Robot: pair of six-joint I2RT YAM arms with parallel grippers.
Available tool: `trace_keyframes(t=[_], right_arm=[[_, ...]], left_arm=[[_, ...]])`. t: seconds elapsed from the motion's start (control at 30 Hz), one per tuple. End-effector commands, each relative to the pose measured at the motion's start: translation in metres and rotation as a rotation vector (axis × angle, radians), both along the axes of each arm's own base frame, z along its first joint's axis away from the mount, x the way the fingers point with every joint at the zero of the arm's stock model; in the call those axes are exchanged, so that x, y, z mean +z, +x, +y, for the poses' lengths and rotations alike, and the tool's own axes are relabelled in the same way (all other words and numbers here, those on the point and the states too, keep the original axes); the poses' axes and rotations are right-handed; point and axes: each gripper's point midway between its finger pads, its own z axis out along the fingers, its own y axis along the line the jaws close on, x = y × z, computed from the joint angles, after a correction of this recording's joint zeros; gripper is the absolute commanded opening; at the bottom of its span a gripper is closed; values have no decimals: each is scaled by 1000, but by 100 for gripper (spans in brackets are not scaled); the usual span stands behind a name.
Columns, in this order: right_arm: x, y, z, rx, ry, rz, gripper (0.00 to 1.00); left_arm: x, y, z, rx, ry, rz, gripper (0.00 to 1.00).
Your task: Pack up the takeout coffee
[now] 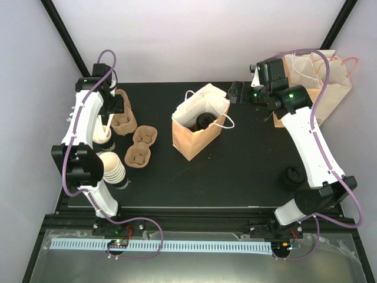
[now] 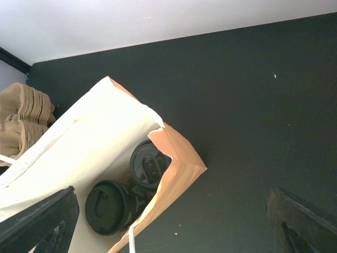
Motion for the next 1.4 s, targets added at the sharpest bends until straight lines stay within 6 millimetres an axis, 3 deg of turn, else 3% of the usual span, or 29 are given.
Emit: trace_keyframes(t=[0.0, 0.4, 0.5, 0.67, 0.73, 1.0, 1.37], right_arm=[[8, 2, -2, -4, 7, -14, 100], [6, 2, -2, -7, 4, -7, 100], [6, 2, -3, -8, 1, -8, 100], [9, 1, -4, -9, 0, -13, 100], [9, 0, -4, -10, -1, -13, 100], [4, 0, -2, -5, 4, -1, 100], [1, 1, 1, 12, 8, 7, 100]], left_arm=[[-9, 2, 2, -39, 54, 50, 62], [-23, 17, 12, -39, 122, 74, 45], [-27, 20, 12, -48, 126, 78, 36], [-24, 23, 11, -51, 126, 70, 12], [-21, 21, 10, -51, 128, 66, 9], [-4, 5, 4, -12, 135, 58, 7], [52, -25, 5, 48, 125, -53, 8]])
